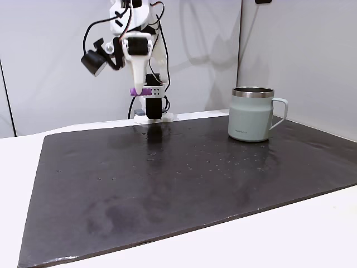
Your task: Grasp a pengrip and put it in the cup.
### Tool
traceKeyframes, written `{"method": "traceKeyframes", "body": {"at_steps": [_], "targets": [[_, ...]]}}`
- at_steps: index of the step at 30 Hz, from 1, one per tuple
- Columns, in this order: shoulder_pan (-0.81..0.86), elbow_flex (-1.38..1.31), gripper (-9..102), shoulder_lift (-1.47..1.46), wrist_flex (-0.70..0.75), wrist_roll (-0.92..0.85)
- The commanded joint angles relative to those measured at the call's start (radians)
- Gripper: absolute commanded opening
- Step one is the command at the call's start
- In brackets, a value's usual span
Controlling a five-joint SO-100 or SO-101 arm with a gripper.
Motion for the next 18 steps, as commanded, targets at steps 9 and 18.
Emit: {"method": "traceKeyframes", "body": {"at_steps": [9, 18], "targets": [[-0.186, 0.063, 0, 0.31, 0.009, 0.058], [-0.571, -0.051, 0, 0.275, 0.009, 0.195]]}}
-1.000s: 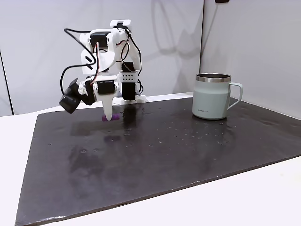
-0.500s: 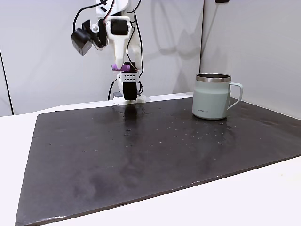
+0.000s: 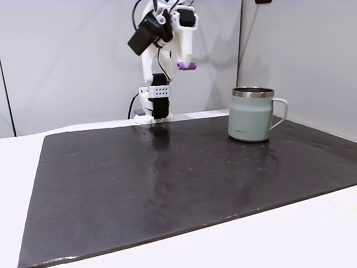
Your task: Grasp a pengrip and put it in the cup.
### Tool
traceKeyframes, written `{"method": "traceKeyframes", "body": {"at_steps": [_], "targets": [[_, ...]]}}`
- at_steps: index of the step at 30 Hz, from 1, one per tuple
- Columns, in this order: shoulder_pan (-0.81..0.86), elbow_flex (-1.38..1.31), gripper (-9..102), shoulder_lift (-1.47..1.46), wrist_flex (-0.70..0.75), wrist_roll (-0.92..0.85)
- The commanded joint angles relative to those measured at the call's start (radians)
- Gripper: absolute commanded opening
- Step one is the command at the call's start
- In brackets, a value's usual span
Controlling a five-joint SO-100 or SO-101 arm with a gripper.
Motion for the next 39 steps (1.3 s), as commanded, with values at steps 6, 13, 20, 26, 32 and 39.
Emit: {"method": "traceKeyframes", "body": {"at_steps": [6, 13, 20, 26, 32, 39], "targets": [[-0.275, -0.184, 0, -0.052, 0.009, 0.086], [-0.417, -0.249, 0, -0.163, 0.009, 0.103], [-0.502, -0.379, 0, -0.314, 0.008, 0.106], [-0.523, -0.434, 0, -0.39, 0.005, 0.106], [-0.529, -0.434, 8, -0.397, 0.006, 0.106], [-0.523, -0.439, 30, -0.374, 0.009, 0.104]]}}
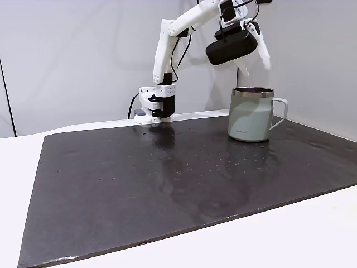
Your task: Grasp a pengrip and put it in the cup.
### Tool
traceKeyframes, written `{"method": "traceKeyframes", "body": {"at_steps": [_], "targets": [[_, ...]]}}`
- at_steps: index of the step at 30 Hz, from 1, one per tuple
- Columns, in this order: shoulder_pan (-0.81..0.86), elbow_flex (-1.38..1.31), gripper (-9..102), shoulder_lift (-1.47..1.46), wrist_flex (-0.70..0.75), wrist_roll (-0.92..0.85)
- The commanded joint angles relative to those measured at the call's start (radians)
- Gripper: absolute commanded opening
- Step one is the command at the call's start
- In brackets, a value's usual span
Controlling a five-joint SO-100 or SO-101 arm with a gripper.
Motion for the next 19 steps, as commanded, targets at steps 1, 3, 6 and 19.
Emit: {"method": "traceKeyframes", "body": {"at_steps": [1, 3, 6, 19], "targets": [[-0.006, -0.075, 30, 0.037, 0.009, 0.003], [-0.008, -0.071, 30, 0.041, 0.011, 0.002], [-0.014, -0.051, 30, 0.055, 0.011, 0.002], [-0.018, -0.018, 29, 0.086, 0.011, -0.002]]}}
